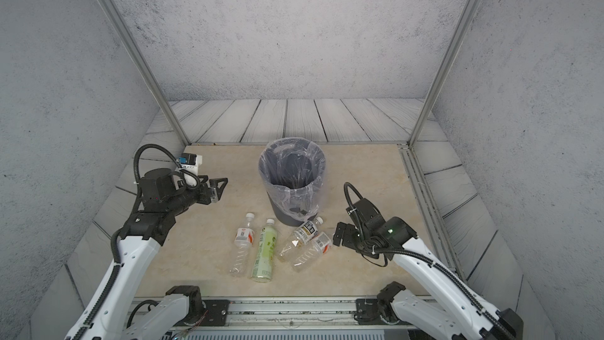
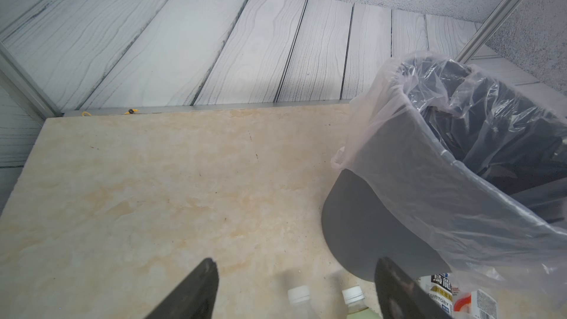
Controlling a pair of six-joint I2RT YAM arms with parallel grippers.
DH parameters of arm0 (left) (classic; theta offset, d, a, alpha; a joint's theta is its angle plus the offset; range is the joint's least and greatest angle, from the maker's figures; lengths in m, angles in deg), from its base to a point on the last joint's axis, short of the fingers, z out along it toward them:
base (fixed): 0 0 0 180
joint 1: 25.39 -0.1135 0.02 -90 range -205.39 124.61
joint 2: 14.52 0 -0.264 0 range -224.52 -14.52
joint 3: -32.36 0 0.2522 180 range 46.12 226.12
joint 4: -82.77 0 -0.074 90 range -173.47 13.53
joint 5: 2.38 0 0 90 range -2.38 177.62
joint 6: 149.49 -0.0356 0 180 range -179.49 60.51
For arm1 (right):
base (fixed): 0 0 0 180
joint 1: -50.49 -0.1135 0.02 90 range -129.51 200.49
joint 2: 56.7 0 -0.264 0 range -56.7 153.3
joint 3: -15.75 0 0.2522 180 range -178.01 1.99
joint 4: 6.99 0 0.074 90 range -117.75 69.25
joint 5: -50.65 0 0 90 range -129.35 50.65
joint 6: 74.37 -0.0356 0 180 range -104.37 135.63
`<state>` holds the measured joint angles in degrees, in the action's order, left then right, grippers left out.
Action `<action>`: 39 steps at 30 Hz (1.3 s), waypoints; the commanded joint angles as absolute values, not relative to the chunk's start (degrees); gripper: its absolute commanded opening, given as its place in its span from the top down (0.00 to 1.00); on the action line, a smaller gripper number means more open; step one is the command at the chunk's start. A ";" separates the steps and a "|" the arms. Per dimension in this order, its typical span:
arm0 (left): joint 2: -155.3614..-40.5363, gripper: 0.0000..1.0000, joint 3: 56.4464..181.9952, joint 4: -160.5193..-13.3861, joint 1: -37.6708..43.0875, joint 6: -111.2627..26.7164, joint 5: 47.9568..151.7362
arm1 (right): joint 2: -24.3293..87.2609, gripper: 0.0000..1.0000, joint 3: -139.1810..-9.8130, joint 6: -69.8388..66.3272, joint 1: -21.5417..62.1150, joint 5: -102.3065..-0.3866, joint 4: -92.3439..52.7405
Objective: Throw the plastic bottles in the bin
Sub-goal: Move the plastic bottle to the bottom-right of the table.
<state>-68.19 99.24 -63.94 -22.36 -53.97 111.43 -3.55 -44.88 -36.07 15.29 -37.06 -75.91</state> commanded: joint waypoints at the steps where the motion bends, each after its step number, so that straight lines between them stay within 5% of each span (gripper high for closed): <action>1: -68.12 0.18 99.57 -64.03 -21.49 -55.50 111.06 | -1.95 0.00 -41.91 -46.82 11.38 -38.19 -70.35; 39: -68.31 0.20 99.76 -63.50 -20.62 -56.18 110.76 | 22.64 0.04 -40.10 -49.14 6.81 -36.28 -52.23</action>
